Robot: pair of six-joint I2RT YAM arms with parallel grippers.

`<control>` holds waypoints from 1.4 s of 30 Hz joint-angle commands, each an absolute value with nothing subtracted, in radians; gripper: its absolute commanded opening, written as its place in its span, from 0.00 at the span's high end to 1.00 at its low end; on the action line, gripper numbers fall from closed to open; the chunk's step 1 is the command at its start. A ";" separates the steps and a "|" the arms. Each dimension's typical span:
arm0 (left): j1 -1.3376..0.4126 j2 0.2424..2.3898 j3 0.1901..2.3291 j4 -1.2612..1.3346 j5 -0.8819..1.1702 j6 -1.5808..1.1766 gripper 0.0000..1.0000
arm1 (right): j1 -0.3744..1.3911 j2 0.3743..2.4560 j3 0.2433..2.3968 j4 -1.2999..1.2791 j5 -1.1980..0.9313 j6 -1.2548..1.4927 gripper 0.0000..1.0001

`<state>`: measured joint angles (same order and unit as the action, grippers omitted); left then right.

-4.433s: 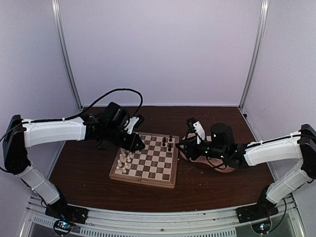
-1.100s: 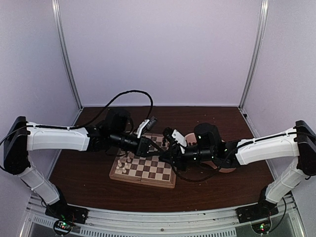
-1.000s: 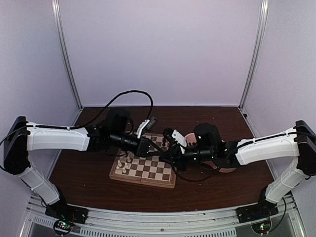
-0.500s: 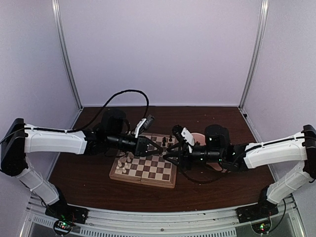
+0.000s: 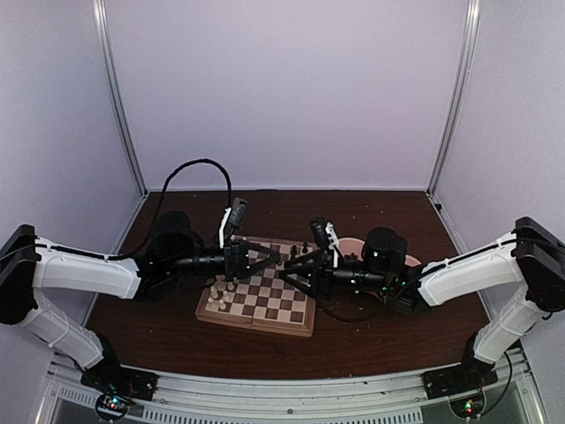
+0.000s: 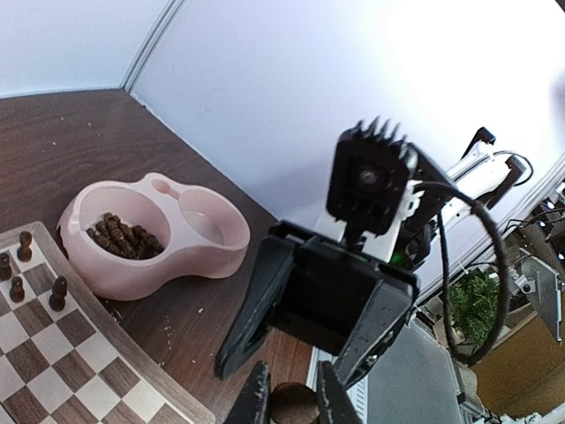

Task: Set up the chess pieces on the board
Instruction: Pass from the right arm to the left, then pass from the left arm to the right

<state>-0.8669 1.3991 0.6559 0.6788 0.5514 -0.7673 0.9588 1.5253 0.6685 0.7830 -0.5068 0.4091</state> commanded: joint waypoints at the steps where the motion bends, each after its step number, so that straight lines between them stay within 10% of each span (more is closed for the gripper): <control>1: -0.865 1.426 0.637 0.923 0.552 -0.821 1.00 | 0.942 1.563 0.651 0.997 -0.596 0.580 0.57; 42: -0.873 1.539 0.668 1.014 0.606 -0.888 1.00 | 0.930 1.522 0.625 1.022 -0.582 0.584 0.75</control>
